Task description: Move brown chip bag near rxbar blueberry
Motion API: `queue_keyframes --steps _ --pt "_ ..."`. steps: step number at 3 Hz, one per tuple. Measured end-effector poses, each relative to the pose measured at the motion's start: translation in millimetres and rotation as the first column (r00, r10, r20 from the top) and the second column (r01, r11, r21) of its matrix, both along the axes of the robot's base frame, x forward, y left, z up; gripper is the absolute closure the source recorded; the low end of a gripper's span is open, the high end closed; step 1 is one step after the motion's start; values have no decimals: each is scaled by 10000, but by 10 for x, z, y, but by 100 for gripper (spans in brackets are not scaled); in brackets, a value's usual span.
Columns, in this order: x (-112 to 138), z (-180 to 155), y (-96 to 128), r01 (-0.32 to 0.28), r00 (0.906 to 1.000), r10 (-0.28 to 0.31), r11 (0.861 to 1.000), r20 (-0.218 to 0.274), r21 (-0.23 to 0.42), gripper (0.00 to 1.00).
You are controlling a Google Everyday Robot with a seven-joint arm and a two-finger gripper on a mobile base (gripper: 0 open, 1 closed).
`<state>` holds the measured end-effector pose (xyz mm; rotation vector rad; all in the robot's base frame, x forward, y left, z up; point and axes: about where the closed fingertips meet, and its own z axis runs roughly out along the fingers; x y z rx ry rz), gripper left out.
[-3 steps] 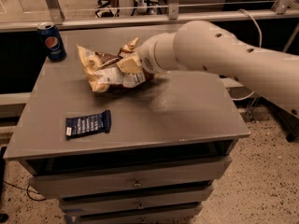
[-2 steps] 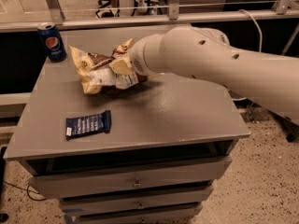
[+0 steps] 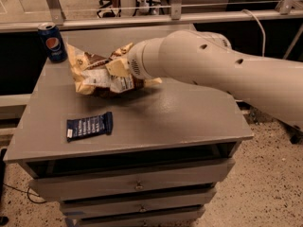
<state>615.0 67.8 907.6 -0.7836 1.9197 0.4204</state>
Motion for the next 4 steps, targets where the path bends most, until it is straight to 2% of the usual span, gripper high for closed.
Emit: queue_keyframes --steps 1,4 --pt "-64 -34 65 -37 9992 56 9989 -405 461 82" --pt "-147 -87 129 -207 9954 304 9942 -910 1059 12"
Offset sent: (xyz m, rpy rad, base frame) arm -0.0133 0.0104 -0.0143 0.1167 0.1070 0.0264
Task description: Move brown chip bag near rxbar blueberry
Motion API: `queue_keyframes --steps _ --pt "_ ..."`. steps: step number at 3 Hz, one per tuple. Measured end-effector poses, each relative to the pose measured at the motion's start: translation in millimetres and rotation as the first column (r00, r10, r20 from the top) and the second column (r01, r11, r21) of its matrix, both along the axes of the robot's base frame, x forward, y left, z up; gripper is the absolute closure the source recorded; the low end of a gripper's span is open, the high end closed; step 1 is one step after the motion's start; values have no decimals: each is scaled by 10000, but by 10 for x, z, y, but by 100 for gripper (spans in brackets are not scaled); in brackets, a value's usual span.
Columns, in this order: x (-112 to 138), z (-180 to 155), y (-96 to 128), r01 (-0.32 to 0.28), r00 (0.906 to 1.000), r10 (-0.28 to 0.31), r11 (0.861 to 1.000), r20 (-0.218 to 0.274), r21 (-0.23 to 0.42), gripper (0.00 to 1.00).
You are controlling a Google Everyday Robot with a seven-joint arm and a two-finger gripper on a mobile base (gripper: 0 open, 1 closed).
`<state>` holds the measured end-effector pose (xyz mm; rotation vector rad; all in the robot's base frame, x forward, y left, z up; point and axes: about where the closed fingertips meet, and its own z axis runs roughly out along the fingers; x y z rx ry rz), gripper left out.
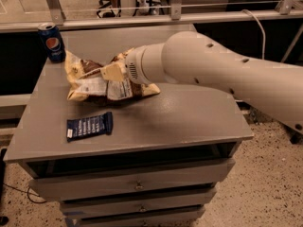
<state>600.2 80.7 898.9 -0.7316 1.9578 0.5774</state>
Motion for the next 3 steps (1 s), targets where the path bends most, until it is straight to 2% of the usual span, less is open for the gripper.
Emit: queue_keyframes --steps 1,2,3 --pt "22 4 -45 -71 10000 71 10000 13 46 0" --pt "88 49 -128 -156 9997 156 9999 182 26 0" --pt "243 155 -427 -319 9976 324 9994 605 -92 0"
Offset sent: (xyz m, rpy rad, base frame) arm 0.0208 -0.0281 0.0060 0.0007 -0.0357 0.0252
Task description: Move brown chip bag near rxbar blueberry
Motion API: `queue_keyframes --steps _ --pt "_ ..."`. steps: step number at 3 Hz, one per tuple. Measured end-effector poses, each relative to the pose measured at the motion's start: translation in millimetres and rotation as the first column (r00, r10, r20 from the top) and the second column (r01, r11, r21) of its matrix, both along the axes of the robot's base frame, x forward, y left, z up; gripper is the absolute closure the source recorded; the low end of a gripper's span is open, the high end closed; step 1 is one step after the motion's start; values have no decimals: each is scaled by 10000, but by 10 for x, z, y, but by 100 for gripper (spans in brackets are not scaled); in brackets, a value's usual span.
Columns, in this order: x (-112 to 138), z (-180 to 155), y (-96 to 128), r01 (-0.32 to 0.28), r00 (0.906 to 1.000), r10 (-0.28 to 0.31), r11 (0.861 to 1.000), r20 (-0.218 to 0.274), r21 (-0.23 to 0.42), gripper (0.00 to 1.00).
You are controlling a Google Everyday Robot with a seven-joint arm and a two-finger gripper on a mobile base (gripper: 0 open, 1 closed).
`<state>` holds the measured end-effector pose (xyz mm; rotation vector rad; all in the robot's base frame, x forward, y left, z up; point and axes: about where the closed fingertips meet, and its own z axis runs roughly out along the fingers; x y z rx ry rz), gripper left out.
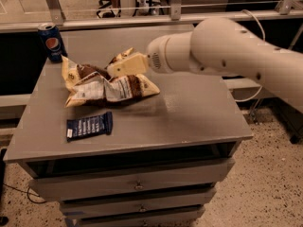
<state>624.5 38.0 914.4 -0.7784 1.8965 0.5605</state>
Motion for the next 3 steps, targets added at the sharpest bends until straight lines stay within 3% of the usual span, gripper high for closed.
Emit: queue_keyframes --steps 1,2,3 --pt "253 119 -605 -226 9976 232 9997 659 -91 0" --pt "508 272 -1219 -644 9813 815 9927 1742 -1019 0" --pt "666 740 -1484 -822 9392 1335 9819 3163 -1705 0"
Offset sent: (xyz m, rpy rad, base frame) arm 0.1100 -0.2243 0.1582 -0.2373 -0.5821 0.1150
